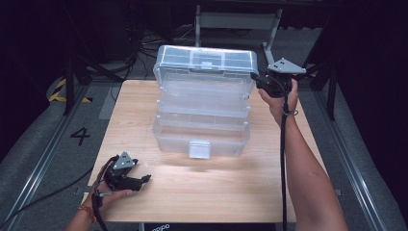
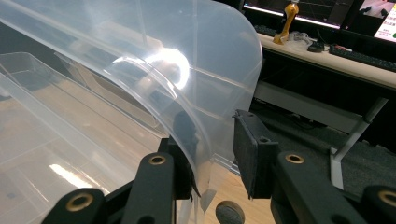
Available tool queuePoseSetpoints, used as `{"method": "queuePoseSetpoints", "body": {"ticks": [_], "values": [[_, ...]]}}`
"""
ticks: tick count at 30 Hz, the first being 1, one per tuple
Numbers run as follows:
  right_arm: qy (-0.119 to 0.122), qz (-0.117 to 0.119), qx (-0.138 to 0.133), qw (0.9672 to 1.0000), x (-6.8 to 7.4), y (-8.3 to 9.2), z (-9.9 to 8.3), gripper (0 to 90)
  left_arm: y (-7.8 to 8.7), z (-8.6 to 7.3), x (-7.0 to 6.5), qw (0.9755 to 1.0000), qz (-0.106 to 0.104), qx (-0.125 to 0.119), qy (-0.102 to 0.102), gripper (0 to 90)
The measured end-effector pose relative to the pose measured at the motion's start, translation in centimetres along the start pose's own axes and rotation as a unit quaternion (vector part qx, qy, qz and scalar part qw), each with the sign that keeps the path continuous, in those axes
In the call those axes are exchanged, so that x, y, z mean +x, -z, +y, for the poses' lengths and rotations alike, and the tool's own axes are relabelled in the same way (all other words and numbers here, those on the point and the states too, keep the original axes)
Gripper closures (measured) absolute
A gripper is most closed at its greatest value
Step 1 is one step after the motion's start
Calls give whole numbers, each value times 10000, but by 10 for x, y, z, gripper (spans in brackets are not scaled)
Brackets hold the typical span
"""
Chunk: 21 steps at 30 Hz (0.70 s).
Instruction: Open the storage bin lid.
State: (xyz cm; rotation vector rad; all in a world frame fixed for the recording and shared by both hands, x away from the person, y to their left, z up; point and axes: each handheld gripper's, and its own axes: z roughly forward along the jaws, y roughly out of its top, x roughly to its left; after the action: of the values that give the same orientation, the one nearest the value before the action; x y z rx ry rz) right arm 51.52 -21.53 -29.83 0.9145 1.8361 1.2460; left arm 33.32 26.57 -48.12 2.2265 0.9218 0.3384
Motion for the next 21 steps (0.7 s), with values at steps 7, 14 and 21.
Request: {"method": "queuePoseSetpoints", "body": {"ticks": [7,14,21], "values": [[-68,-25,17,10000,-3,-5,2,702,0,0,0,10000,0,-1,6,197],[-298,-27,-44,9995,-7,-9,5,752,-1,1,1,10000,11,-4,17,194],[-361,-108,-77,9993,-15,-16,9,835,-1,1,1,10000,13,-3,-4,194]]}}
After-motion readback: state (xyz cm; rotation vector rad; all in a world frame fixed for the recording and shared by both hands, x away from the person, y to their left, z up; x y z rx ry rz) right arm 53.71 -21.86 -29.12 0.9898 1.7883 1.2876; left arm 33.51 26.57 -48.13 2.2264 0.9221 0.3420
